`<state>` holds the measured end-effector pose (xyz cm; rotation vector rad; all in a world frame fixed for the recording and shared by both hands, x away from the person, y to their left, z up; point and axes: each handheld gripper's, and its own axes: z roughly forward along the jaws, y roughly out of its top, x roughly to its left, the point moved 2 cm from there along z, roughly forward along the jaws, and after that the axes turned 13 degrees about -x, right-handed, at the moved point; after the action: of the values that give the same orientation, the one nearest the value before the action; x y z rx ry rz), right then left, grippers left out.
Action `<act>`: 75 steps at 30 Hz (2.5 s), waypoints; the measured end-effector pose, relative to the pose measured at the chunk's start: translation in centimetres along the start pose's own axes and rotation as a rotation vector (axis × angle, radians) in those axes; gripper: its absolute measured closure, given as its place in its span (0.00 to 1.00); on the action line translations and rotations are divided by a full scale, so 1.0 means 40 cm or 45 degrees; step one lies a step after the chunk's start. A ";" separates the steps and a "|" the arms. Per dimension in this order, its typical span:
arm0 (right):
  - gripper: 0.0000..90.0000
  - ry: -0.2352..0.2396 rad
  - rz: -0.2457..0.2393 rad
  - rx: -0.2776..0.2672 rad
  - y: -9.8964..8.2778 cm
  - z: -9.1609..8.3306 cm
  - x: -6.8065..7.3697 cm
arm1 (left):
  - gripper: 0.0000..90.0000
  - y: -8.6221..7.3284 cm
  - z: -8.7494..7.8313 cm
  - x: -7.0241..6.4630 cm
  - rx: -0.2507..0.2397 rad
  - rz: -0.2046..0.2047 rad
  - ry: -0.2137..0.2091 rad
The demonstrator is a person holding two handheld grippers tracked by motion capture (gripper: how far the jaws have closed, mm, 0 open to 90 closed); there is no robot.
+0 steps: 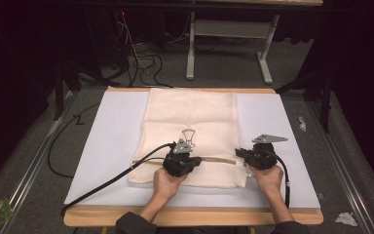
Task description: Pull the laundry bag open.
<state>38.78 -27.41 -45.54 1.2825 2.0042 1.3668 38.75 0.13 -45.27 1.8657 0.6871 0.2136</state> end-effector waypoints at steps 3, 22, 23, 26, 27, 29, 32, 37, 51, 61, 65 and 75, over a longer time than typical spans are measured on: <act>0.98 -0.006 -0.009 -0.004 0.000 0.001 0.000 | 0.97 0.001 -0.012 0.004 -0.010 0.009 0.012; 0.98 -0.004 -0.011 -0.006 0.001 0.002 0.002 | 0.97 -0.006 -0.073 0.036 -0.034 0.002 0.044; 0.98 -0.002 -0.013 -0.010 0.001 0.002 0.003 | 0.97 -0.006 -0.074 0.036 -0.033 0.005 0.044; 0.98 -0.003 -0.011 -0.002 0.000 0.005 0.005 | 0.97 -0.007 -0.085 0.040 -0.031 0.016 0.067; 0.98 -0.002 -0.014 -0.002 0.000 0.005 0.003 | 0.97 -0.008 -0.089 0.043 -0.034 0.012 0.069; 0.98 -0.003 -0.012 -0.007 0.000 0.004 0.001 | 0.97 -0.011 -0.099 0.052 -0.041 -0.002 0.080; 0.98 -0.006 -0.012 -0.003 -0.001 0.003 0.000 | 0.97 -0.012 -0.109 0.060 -0.043 -0.011 0.087; 0.98 -0.006 -0.012 0.000 -0.001 0.006 0.000 | 0.97 -0.012 -0.126 0.069 -0.046 -0.008 0.106; 0.98 0.000 -0.011 -0.007 0.001 0.009 0.004 | 0.97 -0.018 -0.150 0.082 -0.067 -0.032 0.109; 0.98 -0.008 -0.002 -0.005 -0.001 0.009 0.000 | 0.97 -0.017 -0.160 0.091 -0.093 -0.064 0.121; 0.98 -0.006 0.000 -0.005 -0.002 0.008 -0.001 | 0.97 -0.019 -0.162 0.092 -0.082 -0.050 0.122; 0.98 -0.014 0.001 0.000 -0.002 0.009 -0.003 | 0.97 -0.034 -0.202 0.122 -0.096 -0.075 0.176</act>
<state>39.04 -27.33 -45.79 1.2884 1.9967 1.3574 38.60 9.62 -44.08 1.7683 0.8166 0.3285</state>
